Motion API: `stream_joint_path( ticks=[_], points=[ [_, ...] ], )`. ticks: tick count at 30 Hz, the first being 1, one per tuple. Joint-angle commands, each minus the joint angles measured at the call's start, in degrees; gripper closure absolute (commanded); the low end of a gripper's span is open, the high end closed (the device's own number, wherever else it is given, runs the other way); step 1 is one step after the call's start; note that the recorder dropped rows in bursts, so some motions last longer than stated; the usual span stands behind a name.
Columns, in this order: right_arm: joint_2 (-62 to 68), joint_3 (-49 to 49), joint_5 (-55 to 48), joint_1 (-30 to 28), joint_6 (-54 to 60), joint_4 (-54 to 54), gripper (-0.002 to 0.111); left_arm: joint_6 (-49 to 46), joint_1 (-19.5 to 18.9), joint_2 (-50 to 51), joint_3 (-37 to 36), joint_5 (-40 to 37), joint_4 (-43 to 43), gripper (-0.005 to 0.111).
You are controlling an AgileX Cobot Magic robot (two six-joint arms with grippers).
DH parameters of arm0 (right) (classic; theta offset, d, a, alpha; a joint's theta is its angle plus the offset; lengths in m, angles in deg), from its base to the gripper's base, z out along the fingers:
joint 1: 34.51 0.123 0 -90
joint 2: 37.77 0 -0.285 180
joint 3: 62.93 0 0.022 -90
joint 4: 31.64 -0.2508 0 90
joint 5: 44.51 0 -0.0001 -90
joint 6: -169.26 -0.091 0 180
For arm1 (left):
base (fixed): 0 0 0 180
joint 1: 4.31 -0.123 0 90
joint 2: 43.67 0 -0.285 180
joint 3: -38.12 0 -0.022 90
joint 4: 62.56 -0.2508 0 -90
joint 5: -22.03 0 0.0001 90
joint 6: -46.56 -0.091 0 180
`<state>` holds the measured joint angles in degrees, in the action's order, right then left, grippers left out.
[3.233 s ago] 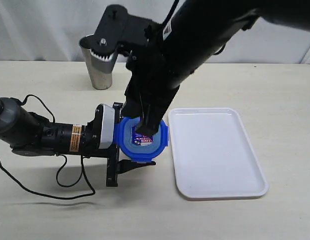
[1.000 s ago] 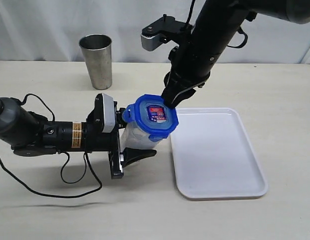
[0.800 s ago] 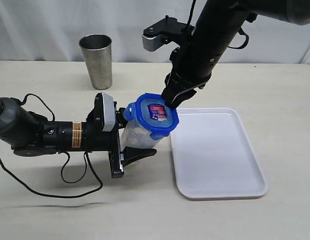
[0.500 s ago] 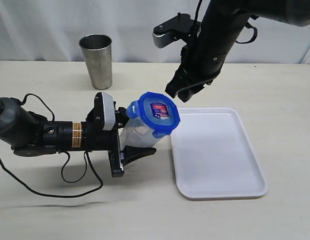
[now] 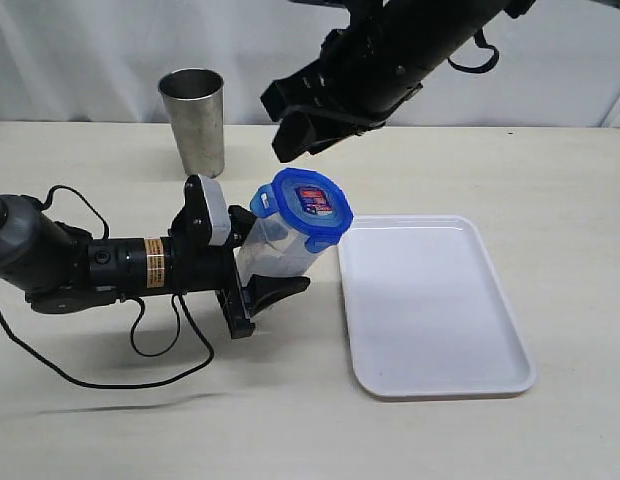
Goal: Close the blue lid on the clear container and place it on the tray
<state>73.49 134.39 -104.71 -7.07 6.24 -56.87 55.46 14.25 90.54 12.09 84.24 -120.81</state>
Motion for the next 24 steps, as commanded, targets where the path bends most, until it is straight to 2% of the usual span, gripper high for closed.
stream_joint_path(
  ticks=[1,5,7,10,17,24],
  points=[
    [0.08,0.01,-0.66,4.82,-7.82,10.02,0.063,0.52,0.07,-0.12,-0.06,-1.95,0.50,0.107],
    [1.64,0.01,-0.14,11.99,-21.72,30.13,0.063,0.52,0.07,-0.12,-0.06,-2.06,0.50,0.107],
    [1.74,0.01,1.19,14.46,-24.49,34.36,0.063,0.52,0.07,-0.12,-0.06,-2.18,0.50,0.107],
    [1.74,0.01,3.51,16.26,-26.87,34.95,0.063,0.52,0.07,-0.12,-0.06,-2.18,0.50,0.107],
    [3.93,0.01,4.36,16.39,-31.80,39.43,0.069,0.52,0.07,-0.12,-0.06,-2.43,0.50,0.107],
    [6.64,0.01,3.22,16.73,-32.07,39.06,0.069,0.52,0.07,-0.12,-0.06,-2.30,0.50,0.107]
  ],
)
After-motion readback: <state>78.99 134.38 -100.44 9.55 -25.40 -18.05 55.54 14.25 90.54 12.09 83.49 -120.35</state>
